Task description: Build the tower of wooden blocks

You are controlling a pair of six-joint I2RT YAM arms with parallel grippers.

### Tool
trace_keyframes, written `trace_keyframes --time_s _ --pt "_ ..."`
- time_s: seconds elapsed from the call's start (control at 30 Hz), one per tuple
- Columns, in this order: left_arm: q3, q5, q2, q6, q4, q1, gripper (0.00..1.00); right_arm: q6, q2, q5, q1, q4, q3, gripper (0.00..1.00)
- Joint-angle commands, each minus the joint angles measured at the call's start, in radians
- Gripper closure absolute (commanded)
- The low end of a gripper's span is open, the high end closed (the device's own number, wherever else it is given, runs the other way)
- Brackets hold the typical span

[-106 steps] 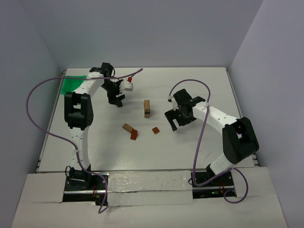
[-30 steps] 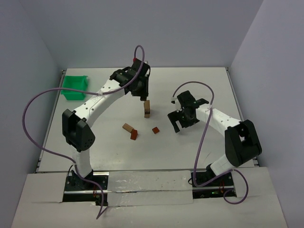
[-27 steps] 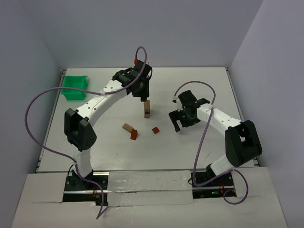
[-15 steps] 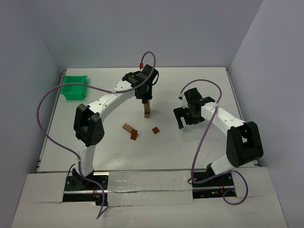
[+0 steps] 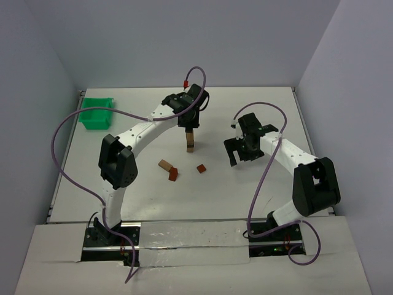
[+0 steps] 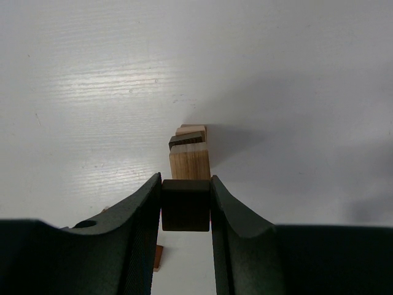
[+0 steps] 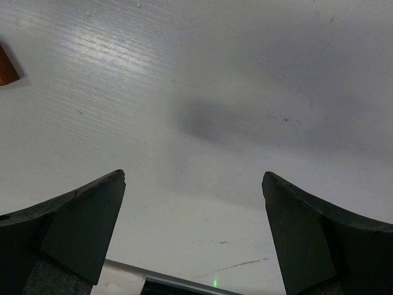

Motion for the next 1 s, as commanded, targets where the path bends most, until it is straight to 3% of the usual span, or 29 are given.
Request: trace_keyframes --time_s 0.0,0.97 --pt "0.055 -0.030 0.021 -0.013 0.010 -0.009 0.94 0.008 -0.040 -0.012 -0.004 -0.002 0.034 0.00" --pt "0.072 -0.044 0.070 -0.006 0.006 -0.012 0.79 0.008 -0.077 -0.004 -0.008 -0.004 0.014 0.00"
